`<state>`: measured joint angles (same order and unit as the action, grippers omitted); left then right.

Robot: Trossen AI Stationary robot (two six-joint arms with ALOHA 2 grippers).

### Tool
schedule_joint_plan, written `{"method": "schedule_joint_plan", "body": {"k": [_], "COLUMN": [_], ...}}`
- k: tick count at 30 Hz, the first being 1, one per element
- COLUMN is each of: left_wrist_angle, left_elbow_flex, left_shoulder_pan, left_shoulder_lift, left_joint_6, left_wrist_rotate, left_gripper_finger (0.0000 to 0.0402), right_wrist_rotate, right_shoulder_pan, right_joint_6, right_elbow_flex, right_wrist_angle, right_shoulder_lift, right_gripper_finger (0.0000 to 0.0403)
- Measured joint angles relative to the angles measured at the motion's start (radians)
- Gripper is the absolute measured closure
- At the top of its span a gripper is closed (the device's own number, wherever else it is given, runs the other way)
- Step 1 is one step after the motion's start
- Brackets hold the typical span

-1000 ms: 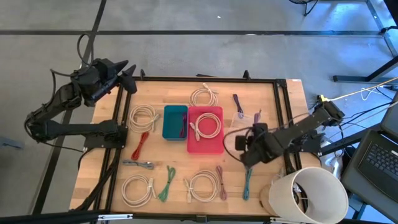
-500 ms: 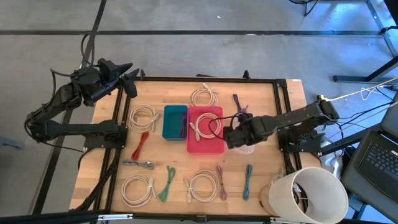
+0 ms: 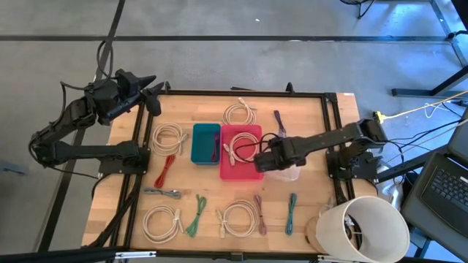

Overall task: Pick & Place USB Port
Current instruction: Put the purple charger cable into the transparent bin

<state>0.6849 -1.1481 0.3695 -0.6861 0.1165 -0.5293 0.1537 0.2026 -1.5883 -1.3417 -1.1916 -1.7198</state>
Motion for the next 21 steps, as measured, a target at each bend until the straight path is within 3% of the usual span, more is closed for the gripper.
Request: {"method": "schedule_joint_plan", "body": {"k": [5, 10, 16, 21], "left_wrist_angle": [0.003, 0.007, 0.008, 0.008], "left_elbow_flex": [0.000, 0.000, 0.000, 0.000], "left_shoulder_pan": [0.000, 0.000, 0.000, 0.000], "left_shoulder_lift": [0.004, 0.008, 0.011, 0.011], "left_joint_6": [0.000, 0.000, 0.000, 0.000], "left_wrist_rotate": [0.010, 0.010, 0.010, 0.010], "left_gripper_finger": [0.0229, 0.0229, 0.0229, 0.0229], "right_wrist_rotate": [-0.062, -0.106, -0.116, -0.188], "right_shoulder_pan": [-0.025, -0.029, -0.038, -0.036], "right_joint_6": [0.004, 0.002, -0.001, 0.003], "right_elbow_flex": [0.093, 0.192, 0.255, 0.328], "right_wrist_angle": [0.069, 0.263, 0.291, 0.396], "right_shoulder_lift": [0.004, 0.026, 0.027, 0.027], "right_gripper_finger": [0.0370, 0.0370, 0.0370, 0.0370]}}
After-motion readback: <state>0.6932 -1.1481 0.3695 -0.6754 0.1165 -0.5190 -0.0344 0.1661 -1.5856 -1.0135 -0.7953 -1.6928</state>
